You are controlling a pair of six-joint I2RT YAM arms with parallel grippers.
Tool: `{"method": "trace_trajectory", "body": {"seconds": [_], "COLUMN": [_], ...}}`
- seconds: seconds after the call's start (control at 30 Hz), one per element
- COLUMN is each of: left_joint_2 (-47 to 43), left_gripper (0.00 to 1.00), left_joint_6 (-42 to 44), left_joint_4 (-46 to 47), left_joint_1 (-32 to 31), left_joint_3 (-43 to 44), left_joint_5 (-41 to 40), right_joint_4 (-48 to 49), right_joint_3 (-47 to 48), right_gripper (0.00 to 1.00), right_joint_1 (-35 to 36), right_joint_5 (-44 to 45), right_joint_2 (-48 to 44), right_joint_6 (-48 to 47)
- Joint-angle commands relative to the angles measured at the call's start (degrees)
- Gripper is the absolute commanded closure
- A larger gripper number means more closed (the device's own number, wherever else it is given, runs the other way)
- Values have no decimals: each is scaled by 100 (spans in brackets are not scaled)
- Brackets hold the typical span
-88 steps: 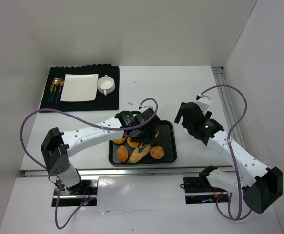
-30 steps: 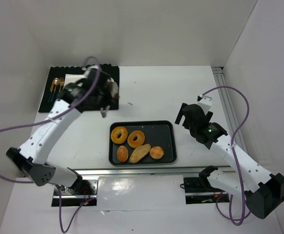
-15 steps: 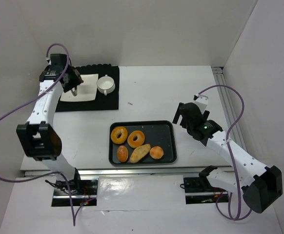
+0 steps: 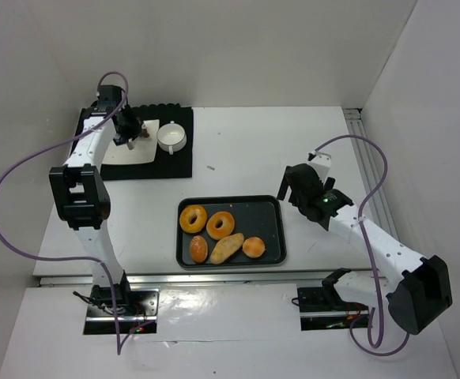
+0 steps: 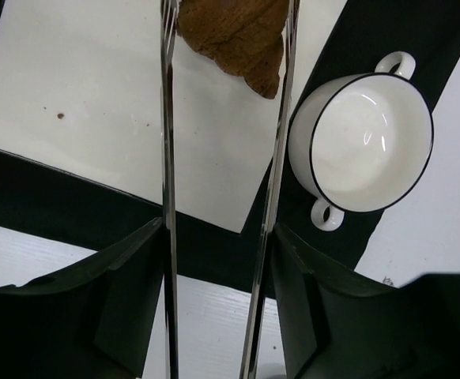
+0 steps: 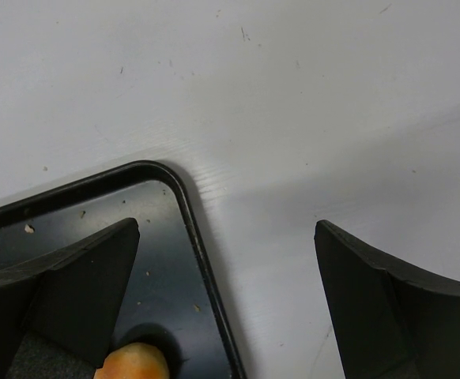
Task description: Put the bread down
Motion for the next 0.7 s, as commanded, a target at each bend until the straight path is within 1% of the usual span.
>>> {"method": "trace_trajectory", "body": {"seconds": [0.0,0.17,0.27,0.37,0.47,0.5,0.6,0.67], "left_joint_2": [60,-124,-308,-589,-1222,-1606,-2145,-2558], "left_gripper": [33,25,25,29,30,31,34,35], "left_joint_6": [205,319,319,319,266,319,608,793], "left_joint_4": [34,-18,-158,-221,-221,-221,-334,-649], "left_joint_1": [23,23,23,-99,-257,-319,-661,-1100], "left_joint_3": [336,336,406,406,178,108,-234,-533], "left_joint_5": [11,73,12,-173,-488,-542,-350,-96], "right_joint_4": [226,226,226,226,226,226,226,226], "right_joint_3": [242,294,294,294,294,294,242,189], "right_gripper": [1,1,1,1,1,1,1,1], "right_joint_1": [46,46,46,46,46,46,46,46], "right_joint_5": [90,90,90,90,90,90,90,90], "right_joint_2": [83,83,83,30,-22,-22,-136,-189], "right_joint_6": [-64,-64,-64,-64,-64,-64,-64,-64]}}
